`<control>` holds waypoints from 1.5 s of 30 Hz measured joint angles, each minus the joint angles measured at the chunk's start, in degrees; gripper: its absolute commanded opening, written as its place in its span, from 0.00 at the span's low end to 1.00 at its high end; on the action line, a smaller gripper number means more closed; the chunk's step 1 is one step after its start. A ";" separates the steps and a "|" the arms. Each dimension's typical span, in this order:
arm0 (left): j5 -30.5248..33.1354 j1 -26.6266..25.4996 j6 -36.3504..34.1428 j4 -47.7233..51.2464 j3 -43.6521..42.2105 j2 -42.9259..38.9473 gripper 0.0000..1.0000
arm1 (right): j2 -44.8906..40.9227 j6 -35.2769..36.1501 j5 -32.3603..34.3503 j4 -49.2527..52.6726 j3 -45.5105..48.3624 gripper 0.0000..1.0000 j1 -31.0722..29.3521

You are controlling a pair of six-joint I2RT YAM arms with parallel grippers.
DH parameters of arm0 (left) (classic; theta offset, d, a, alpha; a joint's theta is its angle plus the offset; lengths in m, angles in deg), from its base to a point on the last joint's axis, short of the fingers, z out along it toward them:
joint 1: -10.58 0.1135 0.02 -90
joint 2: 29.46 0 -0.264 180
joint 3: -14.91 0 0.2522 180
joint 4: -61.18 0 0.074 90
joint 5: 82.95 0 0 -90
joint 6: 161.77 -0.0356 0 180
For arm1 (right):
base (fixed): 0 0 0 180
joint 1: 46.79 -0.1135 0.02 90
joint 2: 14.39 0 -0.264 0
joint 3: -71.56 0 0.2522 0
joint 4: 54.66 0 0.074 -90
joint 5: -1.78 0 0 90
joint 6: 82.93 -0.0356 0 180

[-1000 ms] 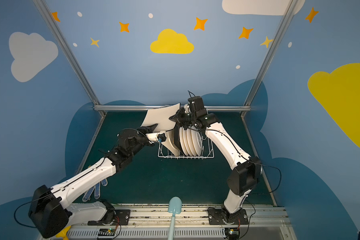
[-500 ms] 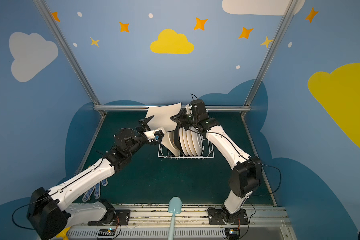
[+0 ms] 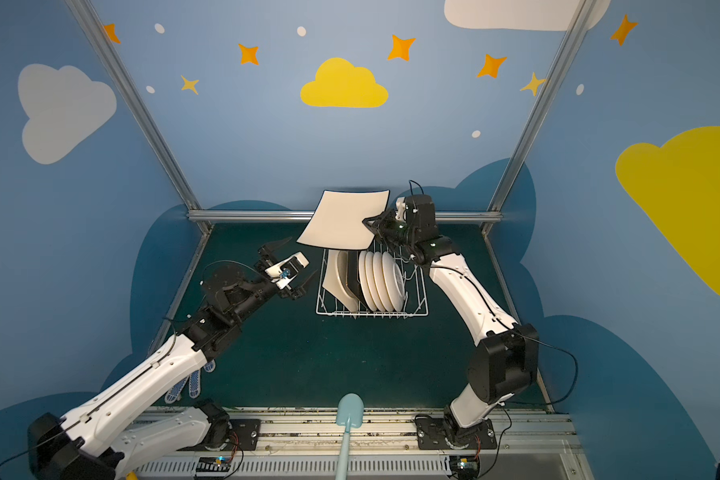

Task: Unload the plates from the dish rack
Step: 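Open the left gripper and draw it back while the right gripper holds the plate, then grasp the plate's opposite edge with the left gripper while the right gripper holds it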

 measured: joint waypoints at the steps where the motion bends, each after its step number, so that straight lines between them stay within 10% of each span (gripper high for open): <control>1: -0.42 0.81 1.79 0.13 -0.07 -0.66 1.00 | -0.44 0.15 0.11 -0.39 0.31 0.00 0.33; 27: -29.62 22.93 71.80 8.46 16.59 16.94 1.00 | -6.21 6.97 -4.94 -4.02 11.76 0.00 4.42; 45: -49.18 21.11 88.89 5.64 28.26 33.44 1.00 | -4.83 4.83 -14.47 -13.35 11.74 0.00 4.59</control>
